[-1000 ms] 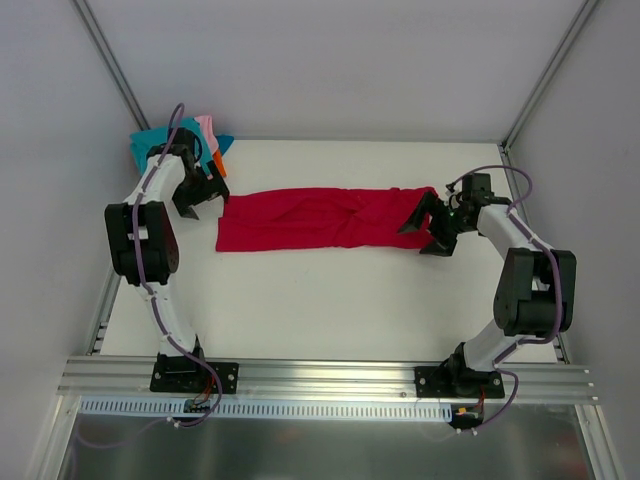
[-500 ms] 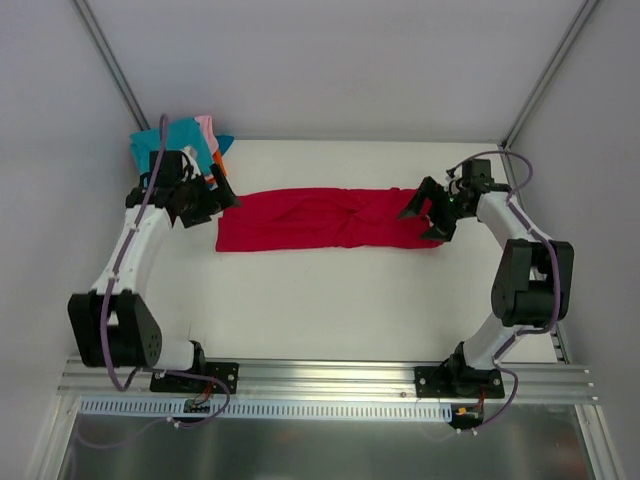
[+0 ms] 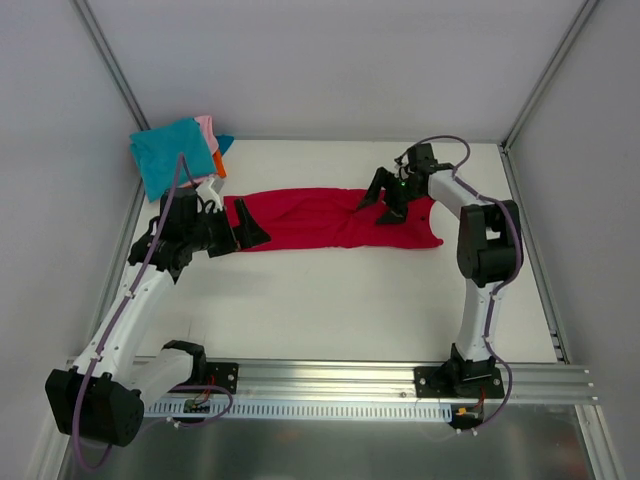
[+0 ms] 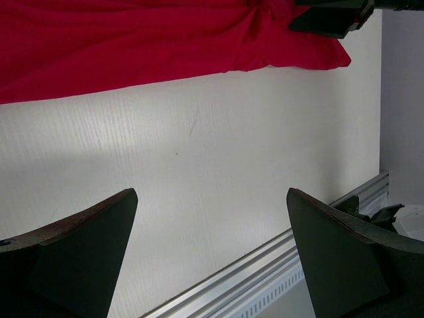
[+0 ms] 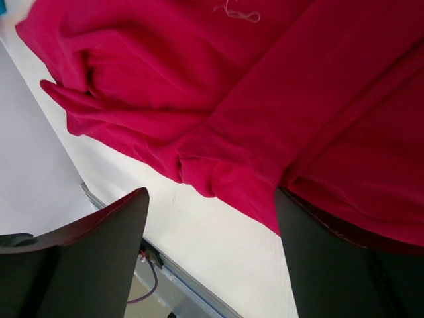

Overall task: Fold and stack the t-shirts
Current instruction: Fold the other side of the tshirt into a rectangle

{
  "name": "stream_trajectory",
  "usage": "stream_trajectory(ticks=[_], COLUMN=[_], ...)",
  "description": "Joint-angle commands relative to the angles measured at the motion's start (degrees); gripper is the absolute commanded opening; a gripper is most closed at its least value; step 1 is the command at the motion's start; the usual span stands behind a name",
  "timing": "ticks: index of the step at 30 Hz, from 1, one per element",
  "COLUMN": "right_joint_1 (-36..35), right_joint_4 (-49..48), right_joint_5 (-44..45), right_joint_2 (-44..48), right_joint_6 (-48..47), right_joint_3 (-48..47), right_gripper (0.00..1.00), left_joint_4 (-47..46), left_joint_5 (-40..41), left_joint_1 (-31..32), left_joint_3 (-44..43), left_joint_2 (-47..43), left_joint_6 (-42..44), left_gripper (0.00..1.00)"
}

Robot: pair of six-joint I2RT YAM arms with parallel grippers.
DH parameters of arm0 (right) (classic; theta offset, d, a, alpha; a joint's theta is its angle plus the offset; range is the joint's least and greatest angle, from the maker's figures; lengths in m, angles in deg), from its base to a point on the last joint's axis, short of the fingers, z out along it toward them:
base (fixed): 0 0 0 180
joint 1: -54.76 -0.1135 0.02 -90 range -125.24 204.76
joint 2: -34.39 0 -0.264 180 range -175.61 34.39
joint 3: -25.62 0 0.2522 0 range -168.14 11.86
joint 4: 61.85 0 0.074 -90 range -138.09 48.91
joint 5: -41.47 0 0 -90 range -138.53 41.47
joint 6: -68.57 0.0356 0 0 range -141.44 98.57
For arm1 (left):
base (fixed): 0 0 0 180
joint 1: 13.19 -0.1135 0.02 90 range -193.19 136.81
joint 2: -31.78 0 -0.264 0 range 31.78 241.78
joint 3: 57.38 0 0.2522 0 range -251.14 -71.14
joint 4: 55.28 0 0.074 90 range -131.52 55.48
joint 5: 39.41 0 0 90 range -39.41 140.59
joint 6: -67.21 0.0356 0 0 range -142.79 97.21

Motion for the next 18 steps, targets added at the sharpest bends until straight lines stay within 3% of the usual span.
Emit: stream_trajectory(ticks=[1,8,12,16,18], right_joint_1=[-1.1,-1.5,-1.5,-1.5,-1.4], right_joint_4=[-2.6,-3.3,-2.9,-2.7,-2.0], right_joint_5=[-1.6,-1.3,-1.2,-0.2,-0.1], right_joint_2=[-0.7,-1.9,-2.1,-1.8,-1.7], right_joint_6=[3.0,3.1,2.8,2.5,2.3], right_joint_3=[0.9,1.6,1.2,1.4,1.4], right_gripper=[0.79,0.51,0.28,0.15,0.17], left_joint_4=[0.1,0.6,0.7,1.2,1.4], left_joint_5=[-1.4,-0.7,-0.4,0.3,0.4], left_joint_1=[0.4,0.4,0.4,0.4,0.4], left_joint_3=[0.5,1.3,1.5,1.9,1.9], left_joint_2=[-2.1,-2.3,-2.3,-2.3,-2.1], left_joint_6=[-0.8,-0.4,-0.2,0.4,0.6], left_gripper=[0.99,0.99,0.99,0.99,0.99])
